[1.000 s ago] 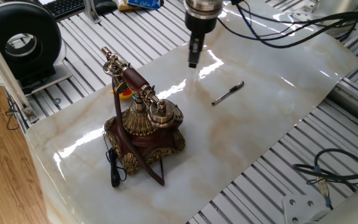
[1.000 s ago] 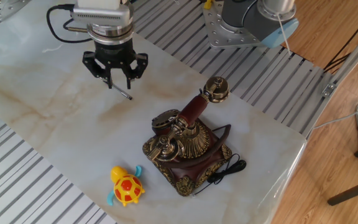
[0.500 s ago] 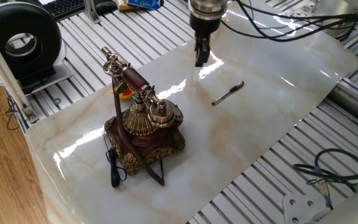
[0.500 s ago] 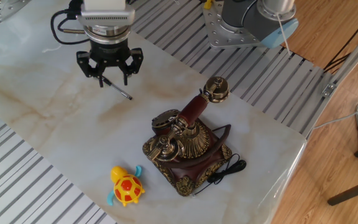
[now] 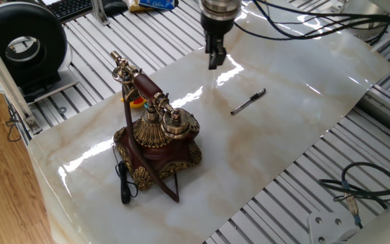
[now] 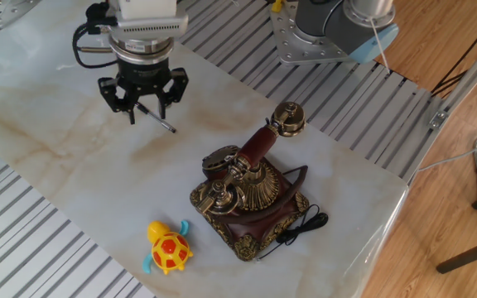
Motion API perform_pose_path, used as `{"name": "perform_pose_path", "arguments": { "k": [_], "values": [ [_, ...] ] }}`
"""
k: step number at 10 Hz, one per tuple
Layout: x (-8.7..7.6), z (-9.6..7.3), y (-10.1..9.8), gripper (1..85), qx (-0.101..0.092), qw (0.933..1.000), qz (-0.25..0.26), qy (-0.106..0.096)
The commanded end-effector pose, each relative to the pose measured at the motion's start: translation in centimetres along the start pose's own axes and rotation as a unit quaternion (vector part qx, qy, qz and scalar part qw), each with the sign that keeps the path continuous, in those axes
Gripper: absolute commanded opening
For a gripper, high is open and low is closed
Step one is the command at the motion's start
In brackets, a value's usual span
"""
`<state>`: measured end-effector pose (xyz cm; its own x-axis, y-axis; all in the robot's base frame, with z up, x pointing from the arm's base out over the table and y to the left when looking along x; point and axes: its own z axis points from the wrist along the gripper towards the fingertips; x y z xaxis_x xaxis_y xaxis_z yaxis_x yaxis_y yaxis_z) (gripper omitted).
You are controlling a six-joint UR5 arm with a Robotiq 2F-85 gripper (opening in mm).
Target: Dial a number on an old rotary phone
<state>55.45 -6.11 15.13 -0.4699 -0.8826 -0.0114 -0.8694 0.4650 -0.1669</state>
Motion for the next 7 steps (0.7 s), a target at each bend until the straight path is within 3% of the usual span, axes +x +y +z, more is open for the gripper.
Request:
{"name": "perform_pose_path", "arguments": {
  "k": [1,5,6,7],
  "values": [
    [2.3,1.8,-0.3,49.7,0.009,0.9989,-0.044,-0.009],
    [0.8,1.2,0.4,50.0,-0.004,0.9989,-0.037,-0.03],
    [0.9,0.2,0.1,49.7,0.008,0.9987,-0.047,-0.019],
    [1.9,0.8,-0.1,48.7,0.012,0.9982,-0.056,-0.02]
  ]
}}
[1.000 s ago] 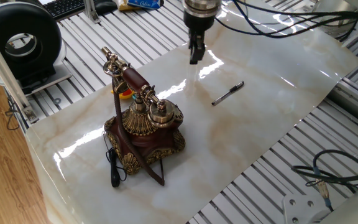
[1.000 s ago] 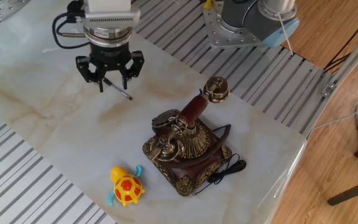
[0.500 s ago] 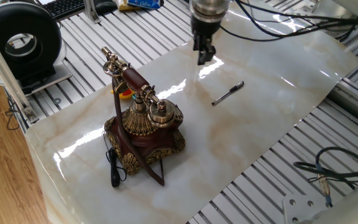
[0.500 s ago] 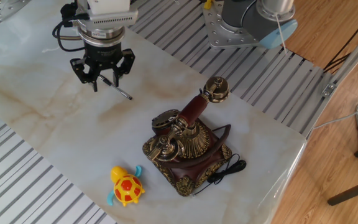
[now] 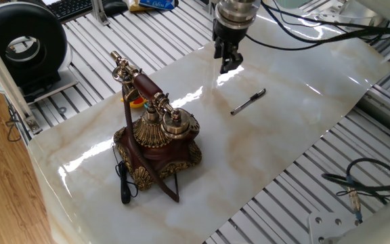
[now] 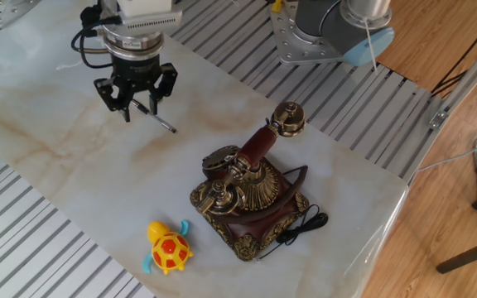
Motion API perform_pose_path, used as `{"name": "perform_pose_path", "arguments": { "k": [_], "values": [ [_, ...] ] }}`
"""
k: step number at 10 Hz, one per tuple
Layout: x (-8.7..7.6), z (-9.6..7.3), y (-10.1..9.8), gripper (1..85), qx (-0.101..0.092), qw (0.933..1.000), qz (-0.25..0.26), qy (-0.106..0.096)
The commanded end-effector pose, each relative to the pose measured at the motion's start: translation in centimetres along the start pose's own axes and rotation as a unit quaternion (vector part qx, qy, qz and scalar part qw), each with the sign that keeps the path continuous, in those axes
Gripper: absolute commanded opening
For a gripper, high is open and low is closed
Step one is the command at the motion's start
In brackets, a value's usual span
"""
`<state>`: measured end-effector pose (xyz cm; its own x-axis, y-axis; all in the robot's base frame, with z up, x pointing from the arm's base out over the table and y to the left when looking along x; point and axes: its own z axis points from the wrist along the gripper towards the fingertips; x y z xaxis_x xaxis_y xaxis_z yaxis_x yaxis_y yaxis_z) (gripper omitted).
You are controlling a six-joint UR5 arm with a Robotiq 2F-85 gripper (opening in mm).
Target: Dial a number on an old rotary phone
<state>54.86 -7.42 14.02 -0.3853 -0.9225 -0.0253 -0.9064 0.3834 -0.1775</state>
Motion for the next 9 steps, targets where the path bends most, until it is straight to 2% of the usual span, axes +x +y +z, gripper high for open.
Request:
{"name": "perform_pose_path", "arguments": {
  "k": [1,2,3,5,7,9],
  "values": [
    [1.8,1.0,-0.4,48.3,0.013,0.9996,-0.019,-0.014],
    [3.0,2.3,-0.5,48.0,0.019,0.9991,-0.026,-0.028],
    [2.2,2.2,-0.6,48.0,0.021,0.9985,-0.026,-0.044],
    [1.4,2.2,-0.9,48.0,0.026,0.9977,-0.013,-0.06],
    [0.7,2.1,-0.5,48.0,0.018,0.9971,0.01,-0.073],
    [-1.8,-0.5,-0.6,47.7,0.0,0.9973,0.03,-0.067]
  ]
}}
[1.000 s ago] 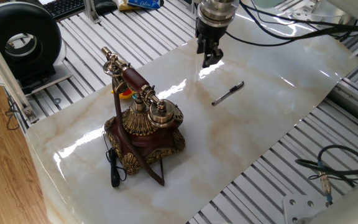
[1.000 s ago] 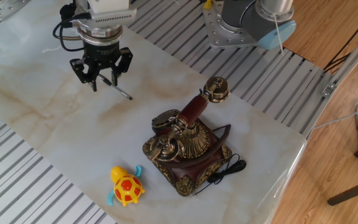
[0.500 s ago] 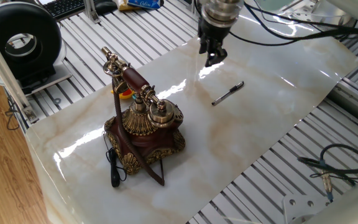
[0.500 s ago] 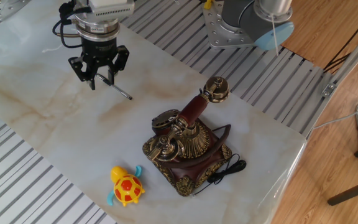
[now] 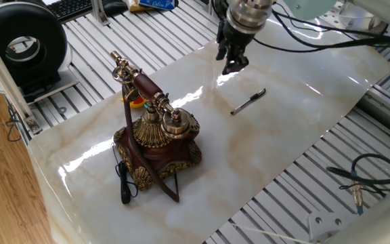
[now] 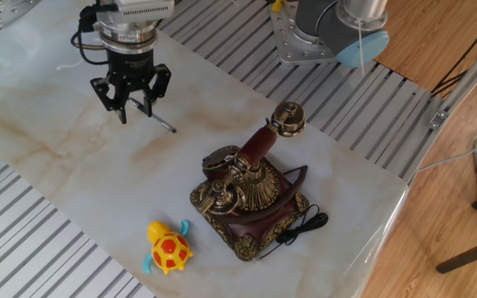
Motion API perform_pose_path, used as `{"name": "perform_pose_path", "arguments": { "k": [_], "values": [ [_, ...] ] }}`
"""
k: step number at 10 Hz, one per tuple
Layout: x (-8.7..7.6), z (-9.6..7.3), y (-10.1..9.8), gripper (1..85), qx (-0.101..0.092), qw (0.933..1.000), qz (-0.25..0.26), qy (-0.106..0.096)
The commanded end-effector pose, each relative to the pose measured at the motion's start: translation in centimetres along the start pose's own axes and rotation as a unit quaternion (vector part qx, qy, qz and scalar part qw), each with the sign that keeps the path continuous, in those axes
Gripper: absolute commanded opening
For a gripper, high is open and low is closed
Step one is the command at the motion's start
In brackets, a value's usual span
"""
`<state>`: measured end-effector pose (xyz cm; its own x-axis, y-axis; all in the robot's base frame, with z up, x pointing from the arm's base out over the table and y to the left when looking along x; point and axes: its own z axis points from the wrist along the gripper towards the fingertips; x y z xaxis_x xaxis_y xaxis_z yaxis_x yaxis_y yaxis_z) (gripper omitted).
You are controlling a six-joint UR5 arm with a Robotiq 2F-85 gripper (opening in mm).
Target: Dial a number on an old rotary phone
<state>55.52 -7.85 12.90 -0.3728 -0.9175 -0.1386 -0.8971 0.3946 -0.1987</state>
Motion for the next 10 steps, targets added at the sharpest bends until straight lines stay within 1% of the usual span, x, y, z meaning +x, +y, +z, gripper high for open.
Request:
{"name": "perform_pose_path", "arguments": {
  "k": [1,2,3,4,5,7,8,9,10],
  "values": [
    [-2.6,-2.7,-0.1,47.3,-0.011,0.9996,0.027,0.007],
    [-2.7,-4.3,0.5,46.0,-0.017,0.9989,0.04,0.018],
    [-2.7,-5.3,1.1,45.0,-0.022,0.9986,0.043,0.022],
    [-2.6,-6.2,1.5,44.3,-0.027,0.9982,0.049,0.023],
    [-2.3,-6.7,1.7,44.3,-0.03,0.998,0.046,0.03],
    [-1.7,-6.8,2.8,45.7,-0.053,0.997,0.037,0.041],
    [-1.2,-7.0,3.6,48.7,-0.067,0.9961,0.027,0.051],
    [-1.0,-7.0,3.6,48.7,-0.067,0.9959,0.024,0.055],
    [-1.0,-7.0,3.5,48.7,-0.066,0.9961,0.02,0.055]
  ]
}}
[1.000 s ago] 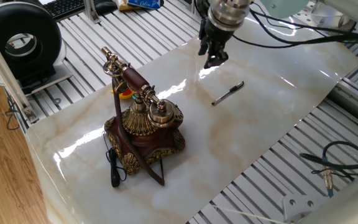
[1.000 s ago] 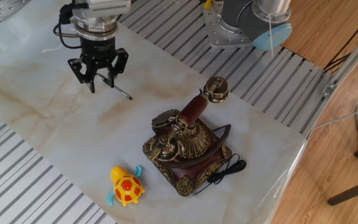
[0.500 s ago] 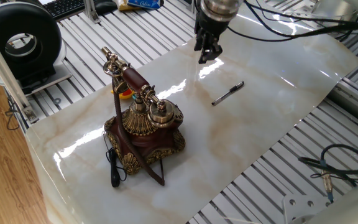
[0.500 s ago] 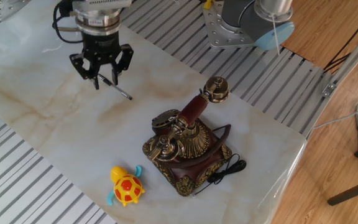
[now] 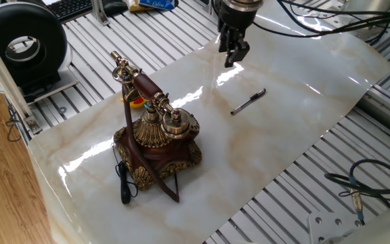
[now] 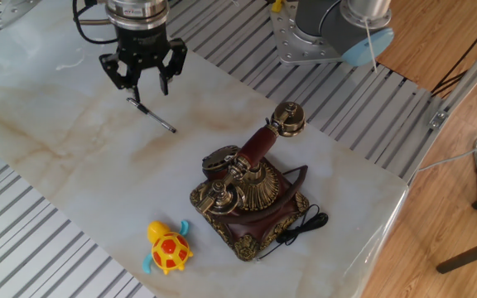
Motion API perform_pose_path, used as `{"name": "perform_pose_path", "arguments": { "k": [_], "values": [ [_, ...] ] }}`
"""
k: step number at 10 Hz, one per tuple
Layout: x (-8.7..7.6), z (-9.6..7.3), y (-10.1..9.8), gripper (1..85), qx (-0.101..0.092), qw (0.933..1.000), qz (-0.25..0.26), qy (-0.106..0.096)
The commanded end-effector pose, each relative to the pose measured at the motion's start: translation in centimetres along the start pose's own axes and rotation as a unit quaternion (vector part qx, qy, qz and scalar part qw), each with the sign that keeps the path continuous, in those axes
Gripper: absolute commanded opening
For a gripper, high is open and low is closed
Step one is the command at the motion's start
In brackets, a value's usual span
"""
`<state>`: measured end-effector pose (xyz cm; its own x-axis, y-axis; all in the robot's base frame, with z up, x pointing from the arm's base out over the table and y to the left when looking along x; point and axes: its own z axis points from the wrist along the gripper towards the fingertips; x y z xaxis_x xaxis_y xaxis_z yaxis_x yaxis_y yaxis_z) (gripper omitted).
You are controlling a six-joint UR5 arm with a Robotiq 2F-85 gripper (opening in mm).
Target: Dial a number on an old rotary phone
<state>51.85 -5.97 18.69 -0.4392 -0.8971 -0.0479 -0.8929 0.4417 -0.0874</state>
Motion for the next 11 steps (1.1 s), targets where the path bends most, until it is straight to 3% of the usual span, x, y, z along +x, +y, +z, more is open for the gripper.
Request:
{"name": "perform_pose_path", "arguments": {
  "k": [1,5,7,10,11],
  "values": [
    [0.1,-0.5,1.0,48.7,-0.017,0.9998,-0.013,0.003],
    [0.0,-0.5,1.3,49.0,-0.023,0.9995,-0.021,0.0],
    [2.0,0.8,1.8,49.0,-0.023,0.9991,-0.034,-0.009],
    [6.8,5.4,2.2,49.0,-0.004,0.9975,-0.07,-0.012],
    [7.5,6.0,2.5,49.0,-0.005,0.9975,-0.069,-0.015]
  ]
}}
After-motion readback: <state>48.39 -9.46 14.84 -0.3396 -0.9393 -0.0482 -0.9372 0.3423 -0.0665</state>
